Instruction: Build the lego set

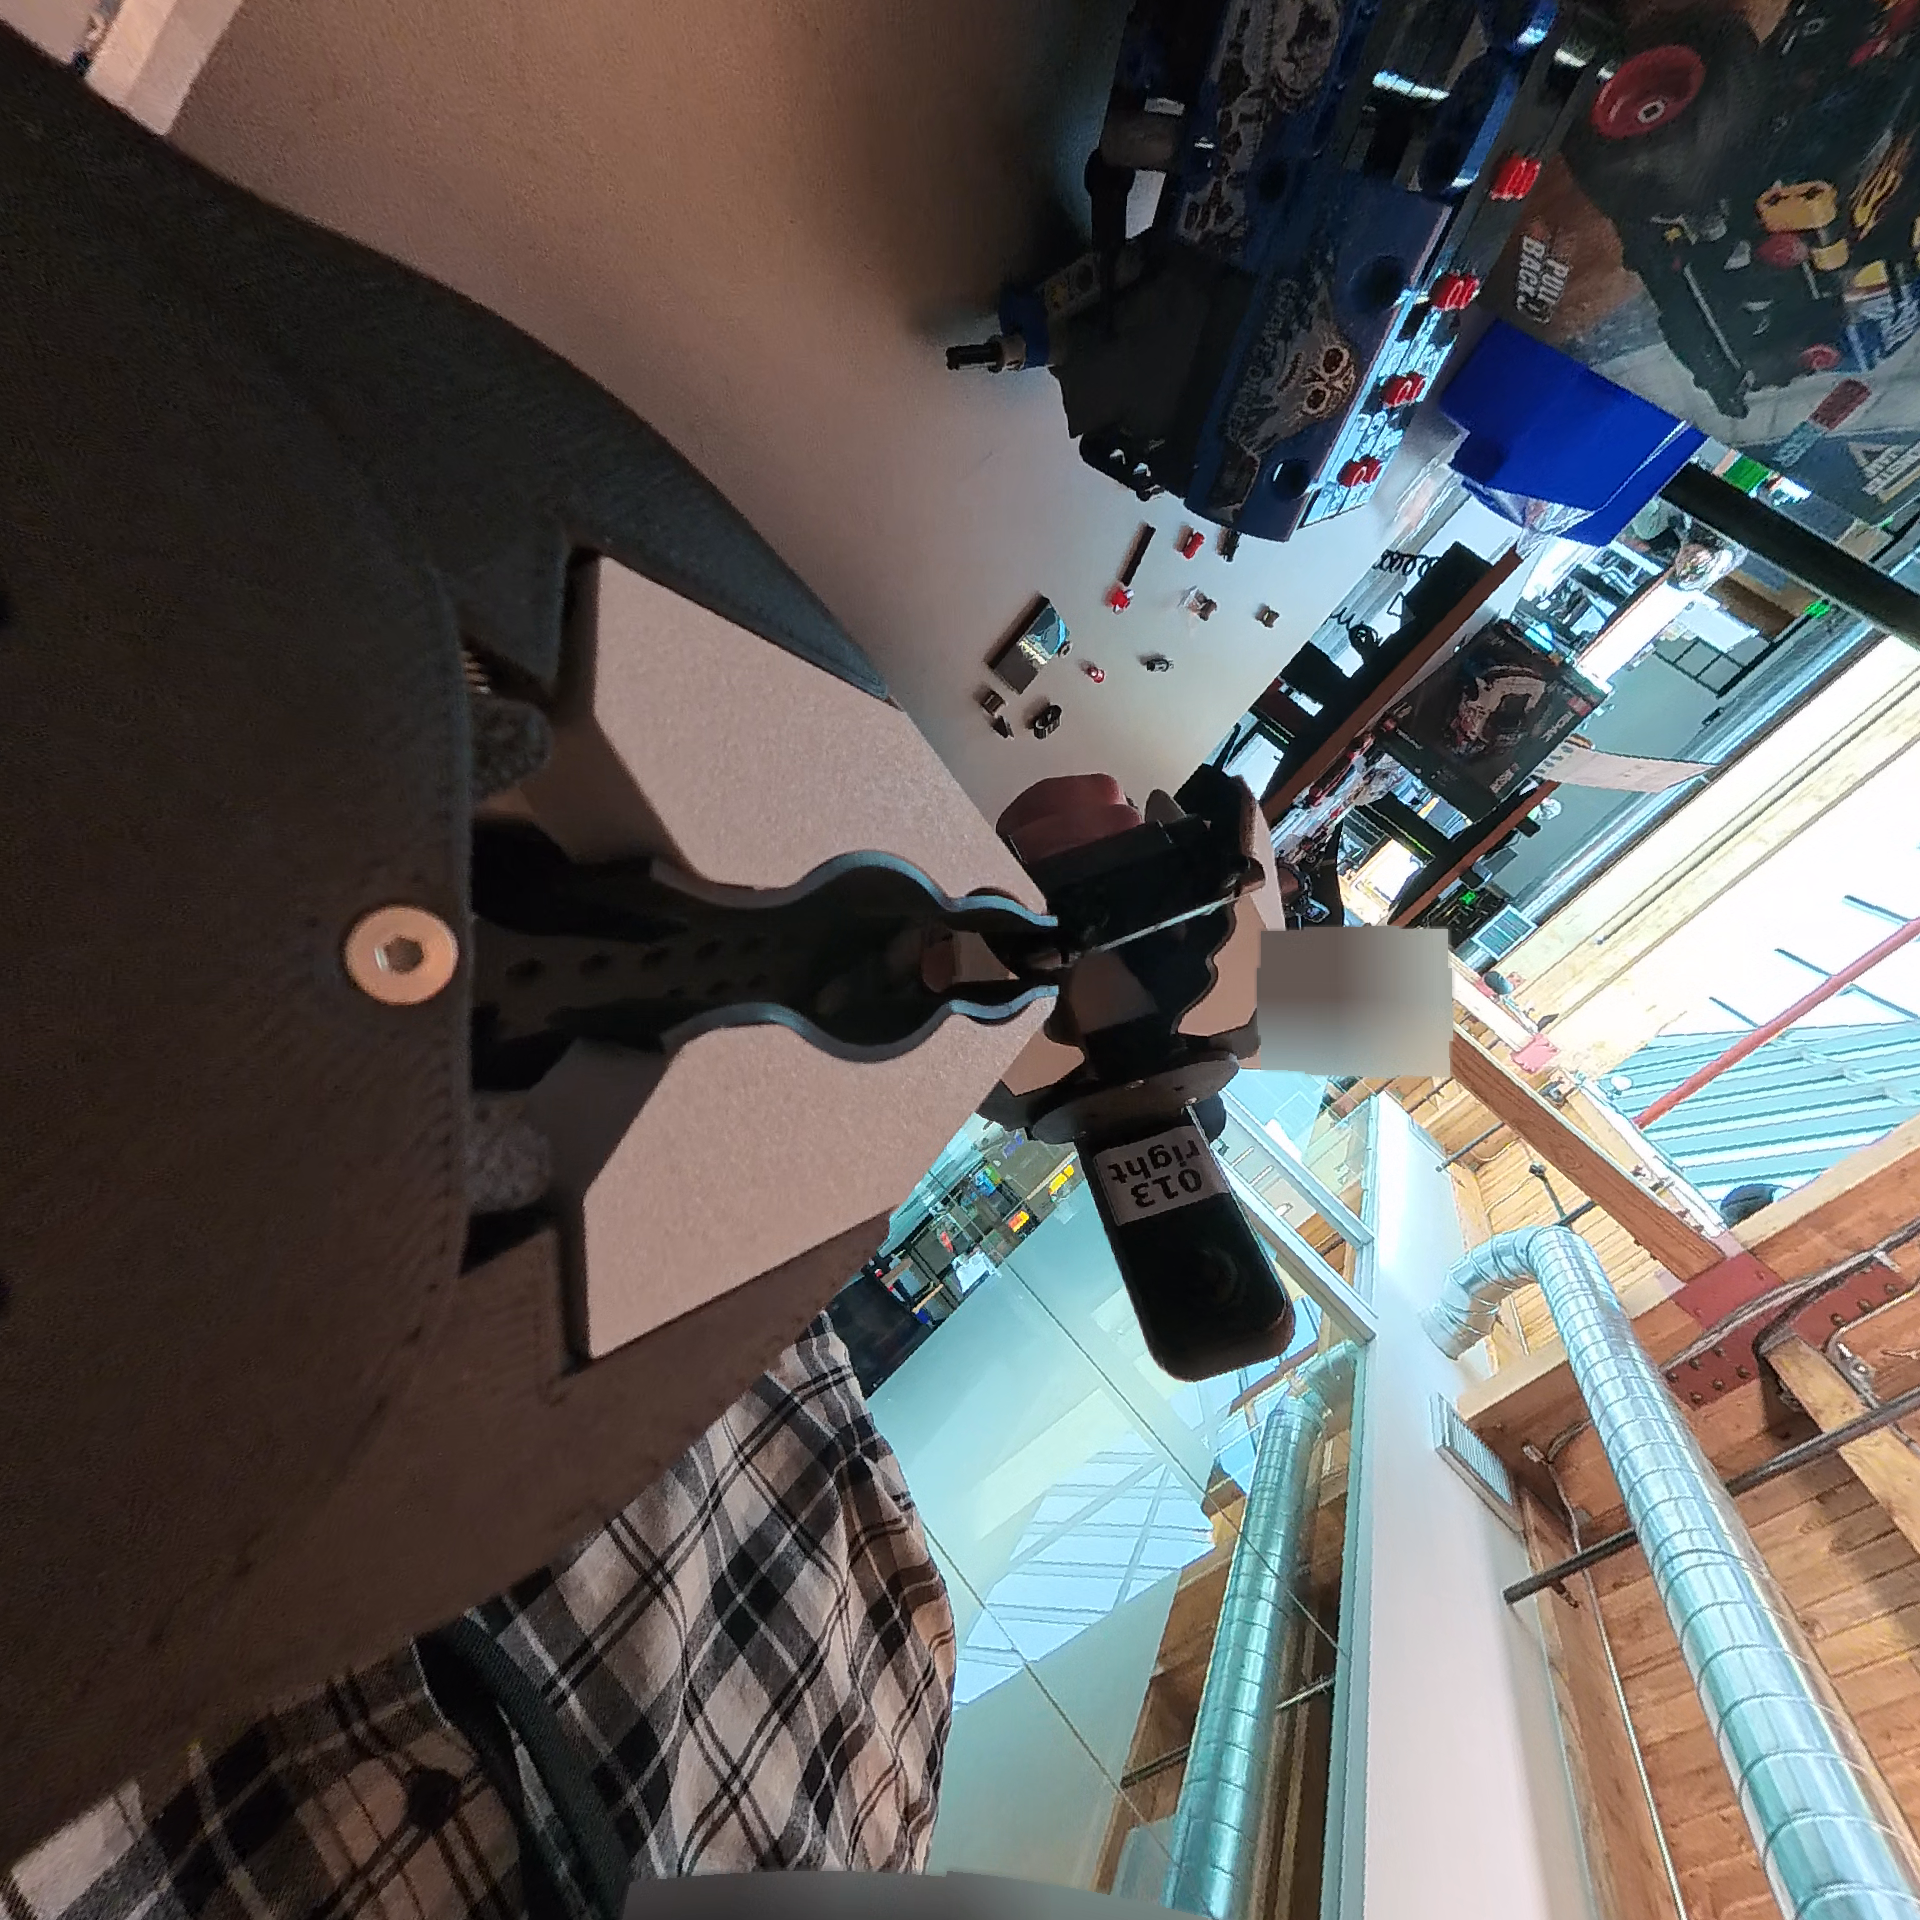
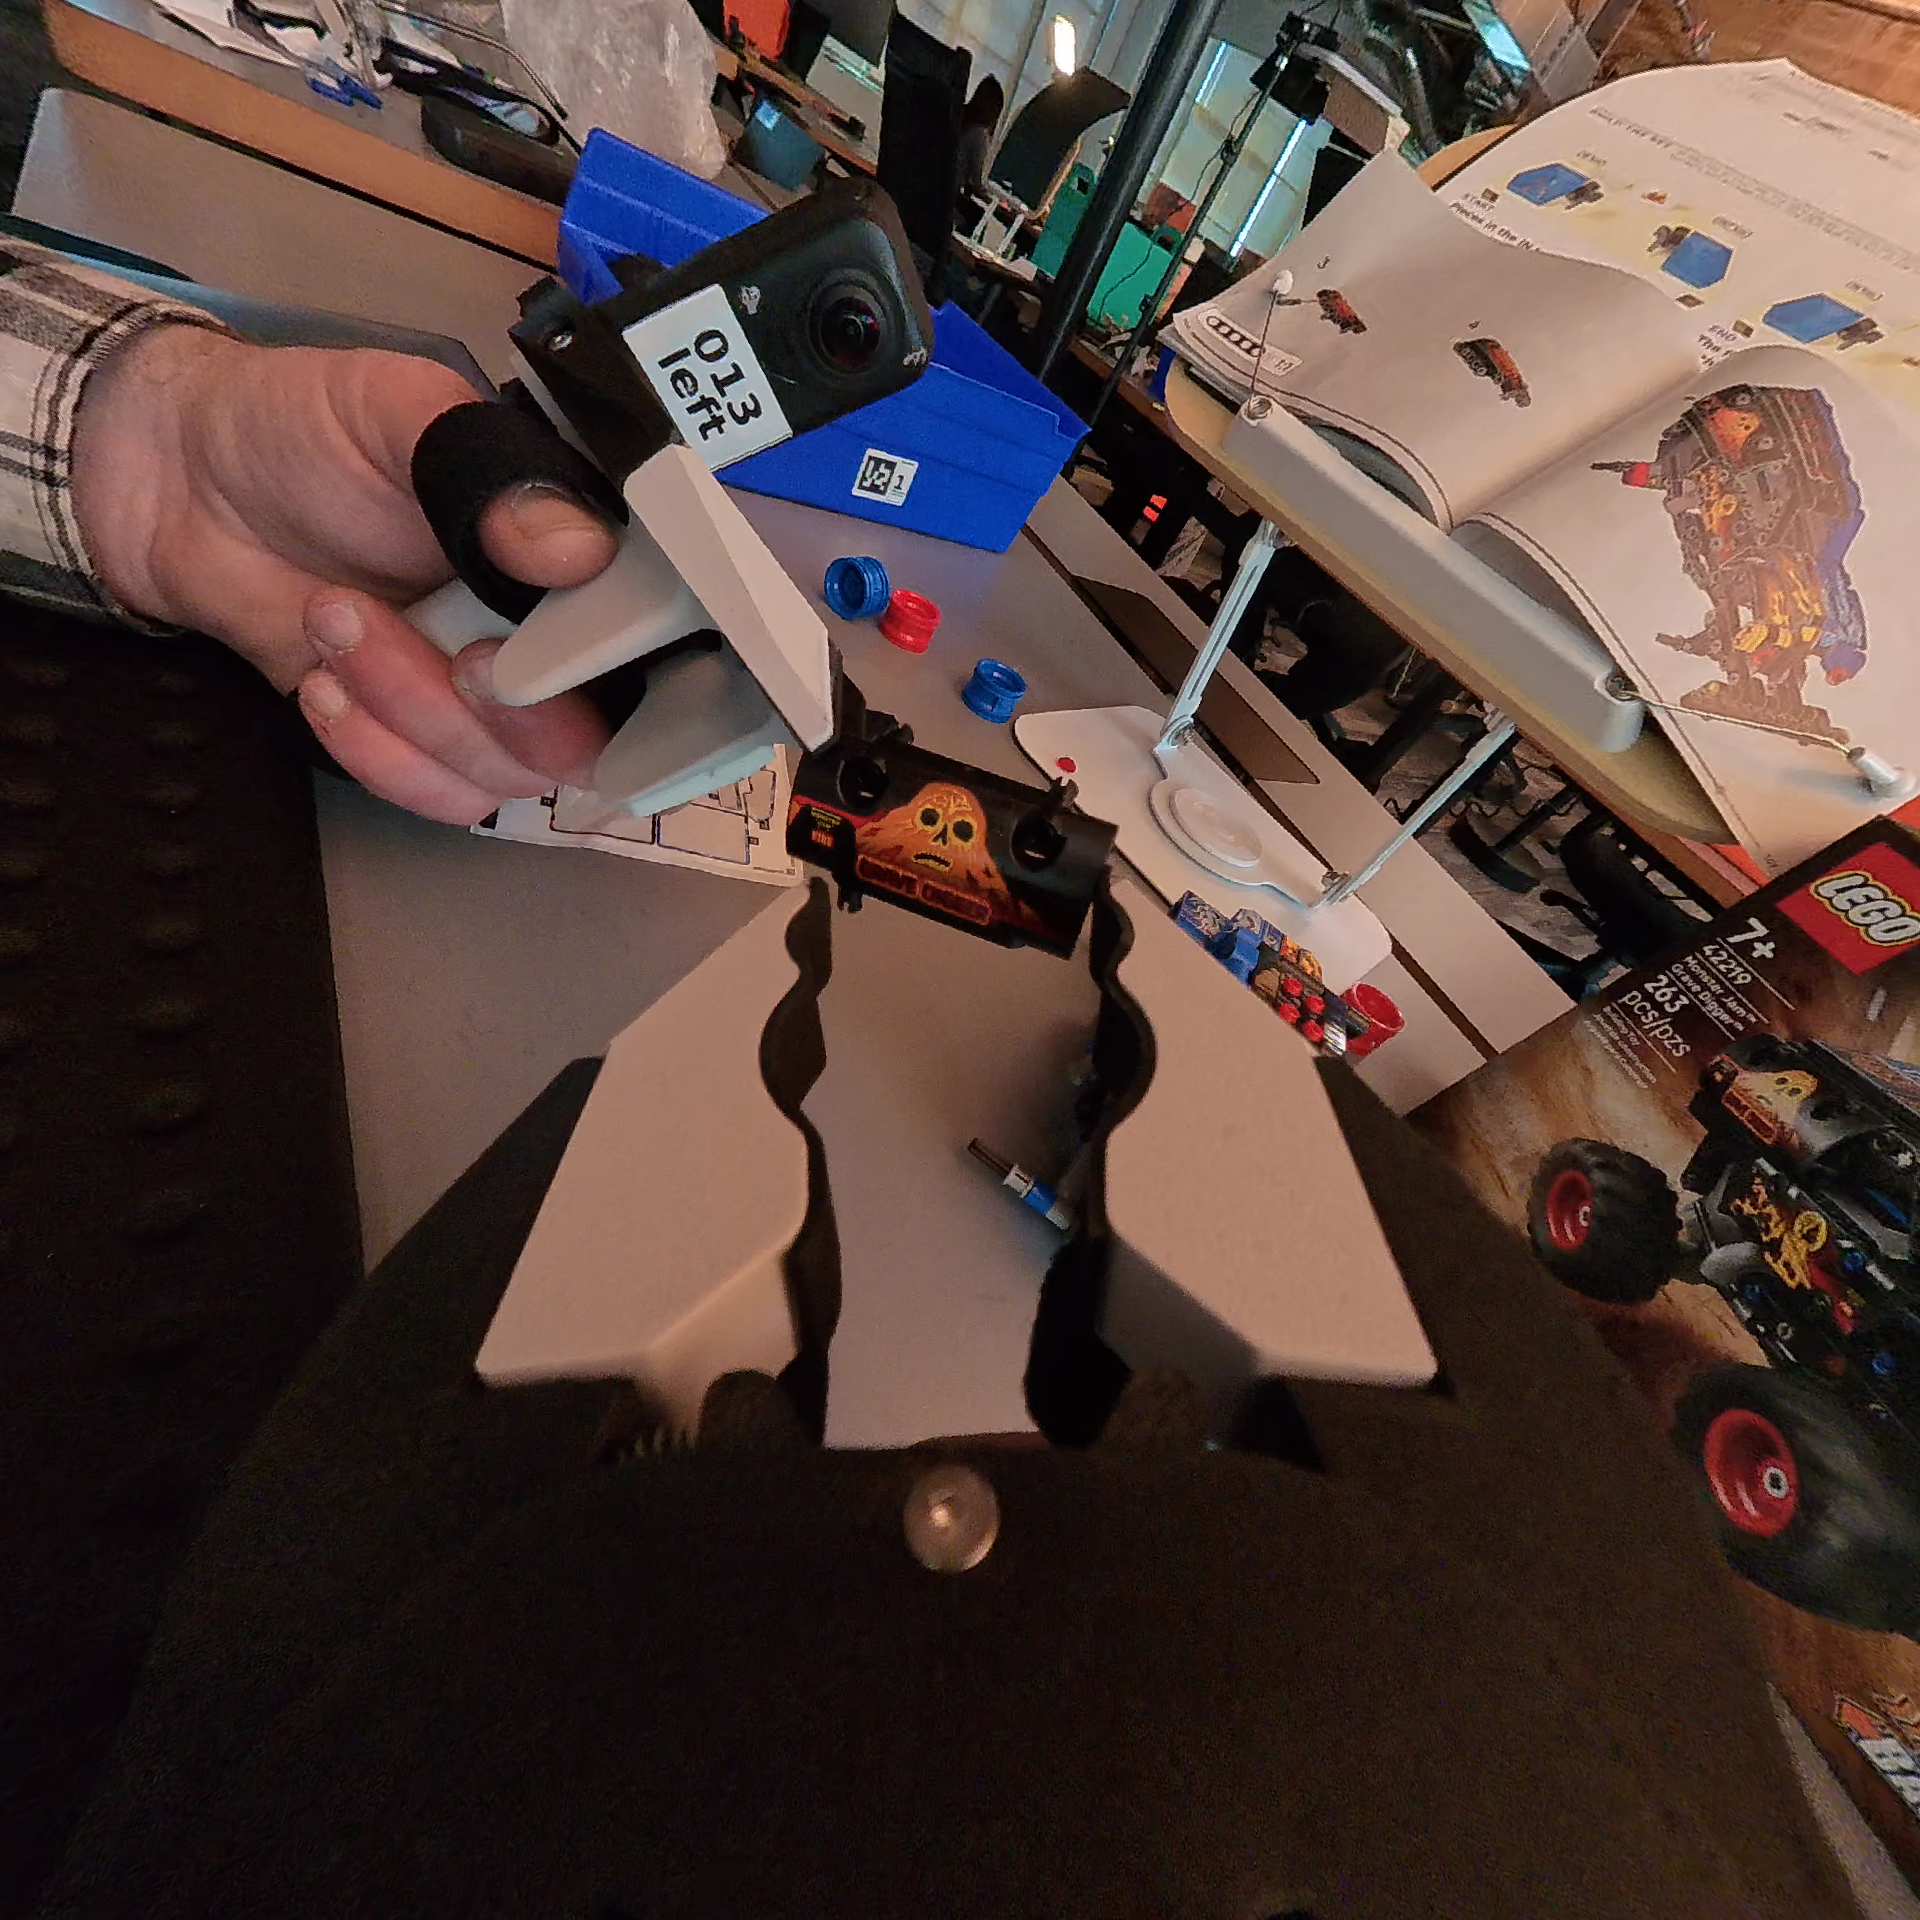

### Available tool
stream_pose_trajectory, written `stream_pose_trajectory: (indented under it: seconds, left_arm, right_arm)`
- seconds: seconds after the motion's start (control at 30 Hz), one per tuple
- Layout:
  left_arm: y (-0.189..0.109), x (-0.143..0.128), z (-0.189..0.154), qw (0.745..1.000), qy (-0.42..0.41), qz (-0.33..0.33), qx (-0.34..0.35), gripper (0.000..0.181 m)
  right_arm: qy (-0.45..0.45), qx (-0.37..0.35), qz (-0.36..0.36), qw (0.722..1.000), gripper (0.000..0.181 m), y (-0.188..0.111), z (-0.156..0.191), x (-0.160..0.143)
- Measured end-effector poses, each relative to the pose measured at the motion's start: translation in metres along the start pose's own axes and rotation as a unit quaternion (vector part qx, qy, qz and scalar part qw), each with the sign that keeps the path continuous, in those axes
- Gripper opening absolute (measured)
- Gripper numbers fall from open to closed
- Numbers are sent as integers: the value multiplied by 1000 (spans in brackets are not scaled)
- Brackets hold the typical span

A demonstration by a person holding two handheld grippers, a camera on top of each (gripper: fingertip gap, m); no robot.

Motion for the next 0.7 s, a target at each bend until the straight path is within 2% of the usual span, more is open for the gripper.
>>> stream_pose_trajectory:
  seconds: [0.43,0.7]
  left_arm:
    - [-8,9,-1,999,19,-33,15,5]
    - [-10,14,-3,998,30,-50,16,6]
  right_arm:
    - [46,14,-17,999,14,-6,-7,2]
    - [128,72,-35,989,9,-8,-7,5]
Point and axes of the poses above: each gripper's, where its closed fingertips meet, y out along the fingers, x out of its top, z = x × y across the jaws, the point moved 6 cm from there along -y, back along the fingers, and after that the axes turned 11 degrees about -x, right-handed, at the moved point
